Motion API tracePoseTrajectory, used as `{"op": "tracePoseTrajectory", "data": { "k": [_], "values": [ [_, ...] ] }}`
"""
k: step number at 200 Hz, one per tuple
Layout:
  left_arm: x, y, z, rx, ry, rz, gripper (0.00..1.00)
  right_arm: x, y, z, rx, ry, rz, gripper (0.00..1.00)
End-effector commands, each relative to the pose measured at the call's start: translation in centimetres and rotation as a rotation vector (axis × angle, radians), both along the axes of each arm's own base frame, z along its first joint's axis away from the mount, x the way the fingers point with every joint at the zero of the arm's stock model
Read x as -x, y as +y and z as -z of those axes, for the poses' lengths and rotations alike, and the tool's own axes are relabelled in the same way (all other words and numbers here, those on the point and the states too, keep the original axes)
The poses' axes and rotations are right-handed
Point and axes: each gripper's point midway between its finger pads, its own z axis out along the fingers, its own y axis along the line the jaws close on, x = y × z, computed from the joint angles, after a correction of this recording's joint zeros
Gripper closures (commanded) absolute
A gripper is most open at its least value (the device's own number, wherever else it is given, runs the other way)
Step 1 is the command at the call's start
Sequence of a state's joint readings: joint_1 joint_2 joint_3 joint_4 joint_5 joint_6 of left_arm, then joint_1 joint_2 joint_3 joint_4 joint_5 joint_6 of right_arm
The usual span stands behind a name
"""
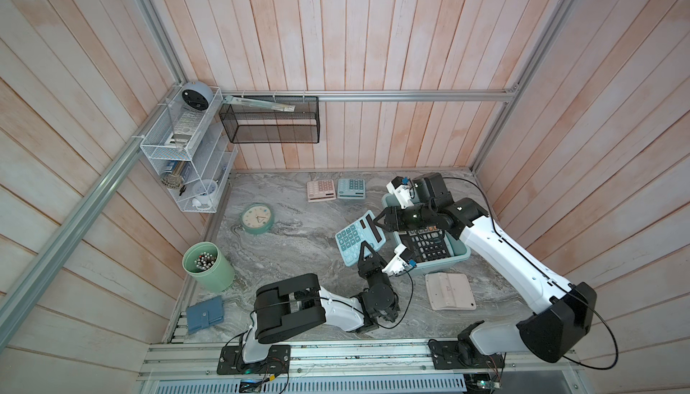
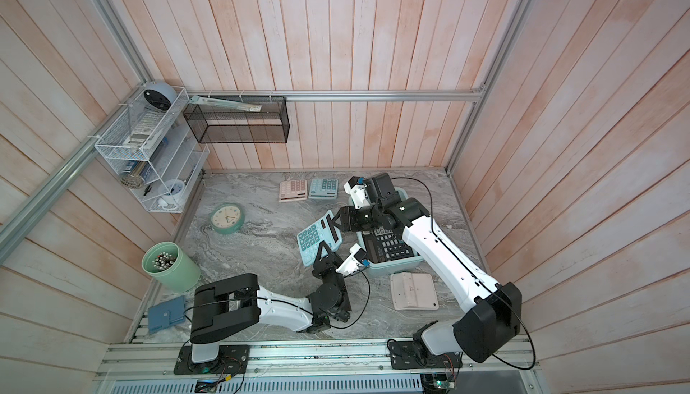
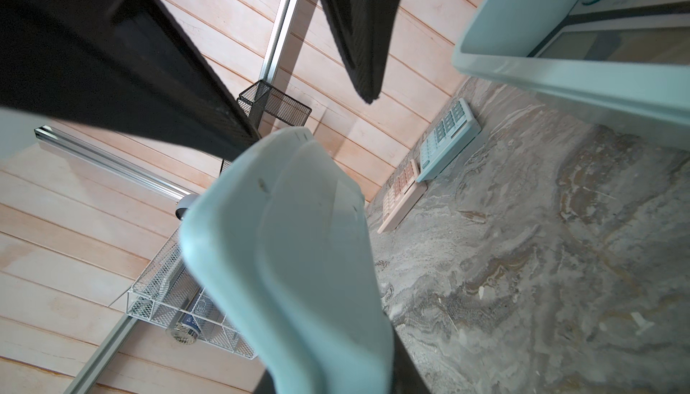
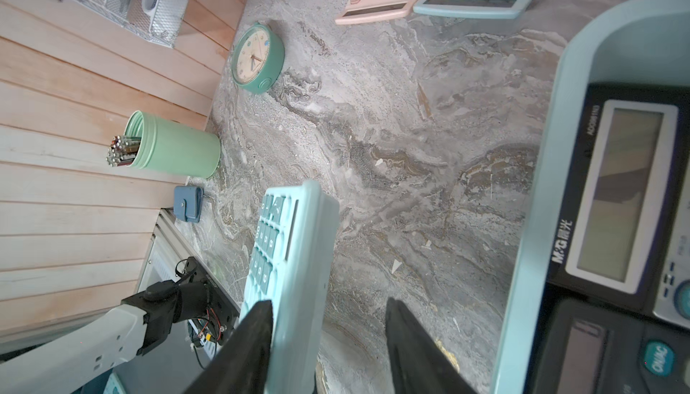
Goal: Put the calculator in the storage box
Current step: Place the calculator in the storage box.
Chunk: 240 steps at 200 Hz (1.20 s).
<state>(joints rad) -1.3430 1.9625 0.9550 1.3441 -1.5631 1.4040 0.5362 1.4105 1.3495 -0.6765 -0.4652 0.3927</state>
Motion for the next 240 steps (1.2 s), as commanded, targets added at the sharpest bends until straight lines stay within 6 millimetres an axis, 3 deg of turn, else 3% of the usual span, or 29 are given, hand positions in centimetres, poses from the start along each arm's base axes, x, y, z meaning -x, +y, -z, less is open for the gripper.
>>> {"op": "tracePoseTrajectory", "data": {
  "k": [1, 10, 46, 98, 137, 163, 179, 214, 240],
  "values": [
    [0.3, 0.3, -1.3, 0.093, -0.007, -0.031, 0.89, 0.8, 1.5, 1.3, -0.049, 0.069, -0.070, 0.60],
    [0.3, 0.4, -1.2, 0.093, -0.006, -0.031, 0.89, 0.8, 1.6, 1.5, -0.054, 0.079, -0.076, 0.65],
    [0.3, 0.4, -1.2, 0.093, -0.005, -0.033, 0.89, 1.0, 1.8, 1.5, -0.060, 0.086, -0.085, 0.69],
    [0.3, 0.2, -1.2, 0.093, -0.005, -0.035, 0.89, 1.2, 1.3, 2.7, -0.017, 0.119, -0.077, 0.70],
    [0.3, 0.2, -1.1, 0.087, -0.002, -0.038, 0.89, 1.3, 1.3, 2.5, -0.011, 0.115, -0.082, 0.83],
    [0.2, 0.2, -1.2, 0.089, -0.001, -0.040, 0.84, 1.2, 1.1, 2.3, 0.008, 0.106, -0.072, 1.00],
    [0.2, 0.2, -1.2, 0.092, -0.001, -0.043, 0.71, 0.9, 0.7, 2.0, 0.019, 0.084, -0.049, 1.00],
    [0.0, 0.6, -1.1, 0.105, -0.002, -0.059, 0.22, -0.7, -0.9, 1.3, 0.047, 0.034, 0.049, 1.00],
    [-0.4, 1.5, -1.1, 0.133, -0.007, -0.085, 0.04, -2.5, -3.4, 0.4, 0.053, -0.014, 0.169, 1.00]
  ]
}}
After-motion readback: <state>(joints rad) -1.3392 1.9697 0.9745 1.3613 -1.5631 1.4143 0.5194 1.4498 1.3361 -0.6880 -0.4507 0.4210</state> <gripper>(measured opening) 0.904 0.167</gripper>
